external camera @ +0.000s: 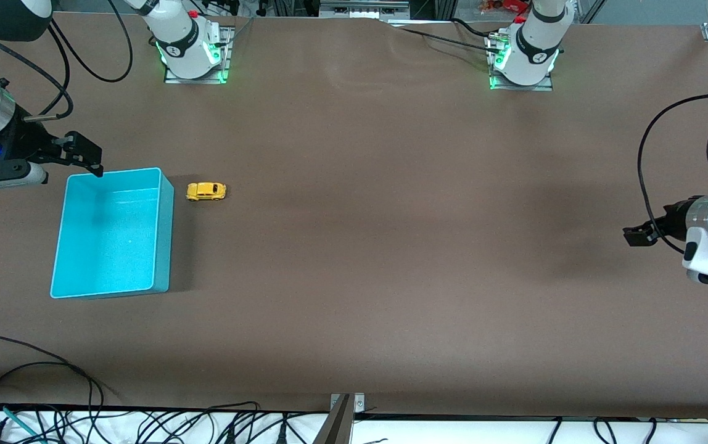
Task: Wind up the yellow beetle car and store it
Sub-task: 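Open the left gripper to release the car and retract the left arm, then reach the right gripper toward the car beside the turquoise bin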
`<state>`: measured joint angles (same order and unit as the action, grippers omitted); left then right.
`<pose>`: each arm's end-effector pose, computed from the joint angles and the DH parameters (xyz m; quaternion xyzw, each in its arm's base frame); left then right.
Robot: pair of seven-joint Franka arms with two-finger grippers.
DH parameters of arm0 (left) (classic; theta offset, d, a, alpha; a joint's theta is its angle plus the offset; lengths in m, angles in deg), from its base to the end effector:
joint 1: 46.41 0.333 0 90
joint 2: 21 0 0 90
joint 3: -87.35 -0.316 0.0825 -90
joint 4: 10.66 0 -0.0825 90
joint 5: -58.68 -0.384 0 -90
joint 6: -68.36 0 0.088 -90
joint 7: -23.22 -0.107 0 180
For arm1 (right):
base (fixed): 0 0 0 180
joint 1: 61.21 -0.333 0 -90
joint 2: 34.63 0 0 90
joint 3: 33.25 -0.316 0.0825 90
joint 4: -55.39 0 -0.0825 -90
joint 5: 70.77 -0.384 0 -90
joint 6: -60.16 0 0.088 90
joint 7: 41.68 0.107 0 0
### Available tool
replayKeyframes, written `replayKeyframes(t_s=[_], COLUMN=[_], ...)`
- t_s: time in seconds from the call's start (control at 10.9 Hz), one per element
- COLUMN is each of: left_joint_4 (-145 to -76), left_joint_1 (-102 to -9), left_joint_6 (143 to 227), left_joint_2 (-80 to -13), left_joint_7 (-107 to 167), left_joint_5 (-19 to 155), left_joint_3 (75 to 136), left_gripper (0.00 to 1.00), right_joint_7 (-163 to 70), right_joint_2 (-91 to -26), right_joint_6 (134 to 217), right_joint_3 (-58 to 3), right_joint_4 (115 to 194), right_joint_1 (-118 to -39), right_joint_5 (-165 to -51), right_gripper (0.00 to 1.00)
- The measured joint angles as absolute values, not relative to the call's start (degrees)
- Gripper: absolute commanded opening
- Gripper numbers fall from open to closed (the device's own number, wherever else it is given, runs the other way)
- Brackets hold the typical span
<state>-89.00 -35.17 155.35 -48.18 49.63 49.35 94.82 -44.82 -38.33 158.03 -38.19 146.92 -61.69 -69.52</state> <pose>0.6553 0.0763 0.4262 -0.9537 -0.2505 0.1458 0.0807 0.5831 0.0517 0.5875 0.9968 0.0757 0.0233 0.0076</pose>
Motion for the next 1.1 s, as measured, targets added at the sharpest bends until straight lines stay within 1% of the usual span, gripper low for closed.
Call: replayKeyframes(t_s=[0.46, 0.83, 1.1], left_joint_4=[-87.37, -85.96, -85.96], left_joint_1=[-35.18, -35.19, -35.19], left_joint_6=[154.65, 154.64, 154.63], left_joint_2=[-43.09, -40.69, -40.22], left_joint_7=[36.37, 27.89, 25.27], left_joint_5=[54.43, 56.45, 56.47], left_joint_3=[95.03, 95.12, 95.12], left_gripper=[1.0, 1.0, 1.0], right_joint_7=[-44.82, -44.82, -44.74], right_joint_2=[-38.44, -38.97, -39.16], right_joint_6=[158.03, 158.03, 158.74], right_joint_3=[-38.18, -38.07, -38.0], right_joint_4=[146.91, 146.92, 146.91], right_joint_1=[-61.68, -61.62, -61.58], right_joint_5=[-69.52, -69.52, -69.49], right_gripper=[1.0, 1.0, 1.0])
